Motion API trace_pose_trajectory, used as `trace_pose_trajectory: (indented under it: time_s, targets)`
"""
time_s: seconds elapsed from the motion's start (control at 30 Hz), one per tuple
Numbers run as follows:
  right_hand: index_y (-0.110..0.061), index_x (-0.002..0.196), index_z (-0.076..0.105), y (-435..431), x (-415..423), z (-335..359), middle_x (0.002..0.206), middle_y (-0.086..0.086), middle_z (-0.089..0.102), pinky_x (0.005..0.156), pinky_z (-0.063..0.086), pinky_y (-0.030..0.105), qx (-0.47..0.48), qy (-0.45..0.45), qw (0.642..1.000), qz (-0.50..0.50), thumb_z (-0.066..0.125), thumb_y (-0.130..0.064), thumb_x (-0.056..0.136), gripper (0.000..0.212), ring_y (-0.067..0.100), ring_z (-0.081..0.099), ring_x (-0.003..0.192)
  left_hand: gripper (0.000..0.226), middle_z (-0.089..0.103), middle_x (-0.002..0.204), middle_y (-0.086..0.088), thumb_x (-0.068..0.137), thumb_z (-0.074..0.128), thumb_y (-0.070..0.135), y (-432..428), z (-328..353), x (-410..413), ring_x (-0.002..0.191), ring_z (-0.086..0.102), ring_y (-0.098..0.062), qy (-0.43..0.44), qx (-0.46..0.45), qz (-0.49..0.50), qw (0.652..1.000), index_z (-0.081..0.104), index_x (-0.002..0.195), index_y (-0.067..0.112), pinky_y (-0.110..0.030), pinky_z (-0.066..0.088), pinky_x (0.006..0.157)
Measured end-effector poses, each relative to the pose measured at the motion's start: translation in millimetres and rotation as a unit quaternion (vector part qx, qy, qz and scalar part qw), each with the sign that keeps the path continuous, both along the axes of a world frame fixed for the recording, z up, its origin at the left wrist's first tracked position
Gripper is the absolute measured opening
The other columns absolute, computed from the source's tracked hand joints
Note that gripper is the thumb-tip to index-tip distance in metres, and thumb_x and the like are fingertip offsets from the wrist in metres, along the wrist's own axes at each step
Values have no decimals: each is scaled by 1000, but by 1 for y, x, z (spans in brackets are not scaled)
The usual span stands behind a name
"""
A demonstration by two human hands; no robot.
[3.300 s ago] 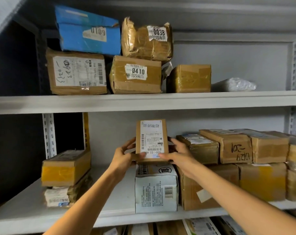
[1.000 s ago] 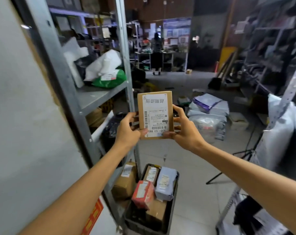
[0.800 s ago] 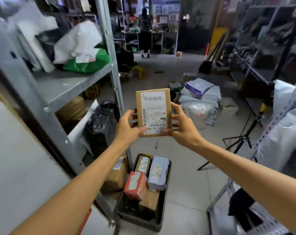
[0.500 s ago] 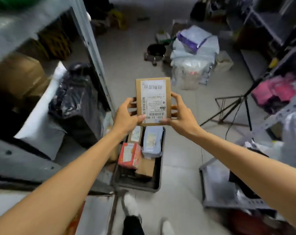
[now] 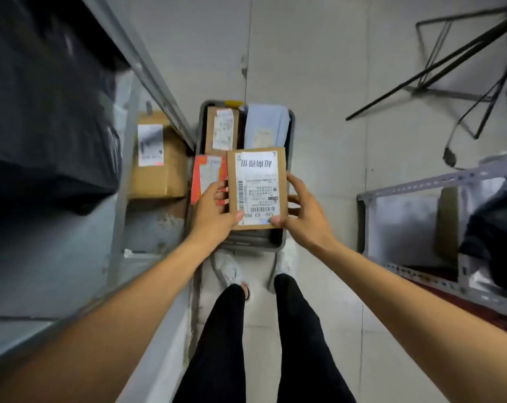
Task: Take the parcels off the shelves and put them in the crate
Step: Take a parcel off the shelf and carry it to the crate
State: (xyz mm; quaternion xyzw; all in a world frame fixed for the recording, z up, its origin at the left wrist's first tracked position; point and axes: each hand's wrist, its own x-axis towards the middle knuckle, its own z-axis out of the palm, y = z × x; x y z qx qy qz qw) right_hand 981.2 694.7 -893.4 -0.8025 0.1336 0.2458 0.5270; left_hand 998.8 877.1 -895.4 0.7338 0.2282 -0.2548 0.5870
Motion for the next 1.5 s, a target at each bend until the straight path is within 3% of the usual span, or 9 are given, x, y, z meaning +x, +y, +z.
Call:
trace_pose_trajectory:
  time_s: [0.27,0.47,0.63,0.77,0.83,1.0,1.17,1.33,1.5]
  targets:
    - [-47,145,28,23,-10,-131,124,-12,61,88,56,31,18,76,996,41,59,13,76,96,4,61,108,108,56,106,2,82,67,-9,29,-125,-30,82,70,-7,56,-31,39,997,5,150,48,-28,58,57]
    - [-35,146,36,46,-4,-193,129,-4,59,94,53,42,35,125,989,76,57,18,73,92,16,59,115,64,54,103,5,82,65,-12,53,-183,-38,95,61,-14,52,-12,118,992,40,131,20,-21,55,53]
    - [-11,137,45,82,-17,-221,101,-12,56,65,46,2,-19,136,984,-110,81,0,70,77,-8,60,84,49,58,109,-9,86,61,-11,67,-216,-62,95,63,-17,104,-10,249,963,33,115,16,-22,57,56]
    - [-4,117,57,109,-39,-241,106,5,69,80,56,23,-7,192,962,-194,79,-7,77,46,9,67,87,45,56,116,-18,87,58,-14,60,-240,-80,105,63,-31,137,13,306,942,30,111,13,-22,58,59]
    - [-6,113,58,117,-46,-250,113,9,67,92,53,37,-20,196,966,-166,75,-6,81,37,21,64,103,43,58,114,-17,87,57,-13,60,-253,-86,102,64,-31,151,25,298,942,31,110,13,-20,58,59]
    - [-10,103,59,117,-45,-281,110,8,67,86,53,29,-57,187,974,-118,74,-5,82,27,18,63,99,40,63,107,-16,88,63,-3,74,-287,-88,77,68,-23,199,78,221,952,33,107,13,-26,59,63]
    - [-10,110,62,129,-33,-319,110,5,68,91,49,30,-59,165,980,-89,73,-5,81,32,16,60,101,50,66,114,-19,89,66,14,85,-304,-78,111,59,-39,208,232,146,939,31,125,6,-46,49,95]
    - [-12,116,59,151,-25,-355,114,4,61,87,40,23,-67,171,980,-82,71,-4,82,36,4,44,89,44,61,122,-19,95,57,24,94,-306,-64,113,56,-34,191,348,112,911,30,123,3,-33,42,80]
    - [-10,119,53,154,-25,-367,116,8,61,96,49,44,-64,182,978,-83,71,3,79,46,23,59,105,39,58,126,-16,96,55,22,94,-302,-56,117,54,-32,201,340,76,916,34,124,5,-36,45,90]
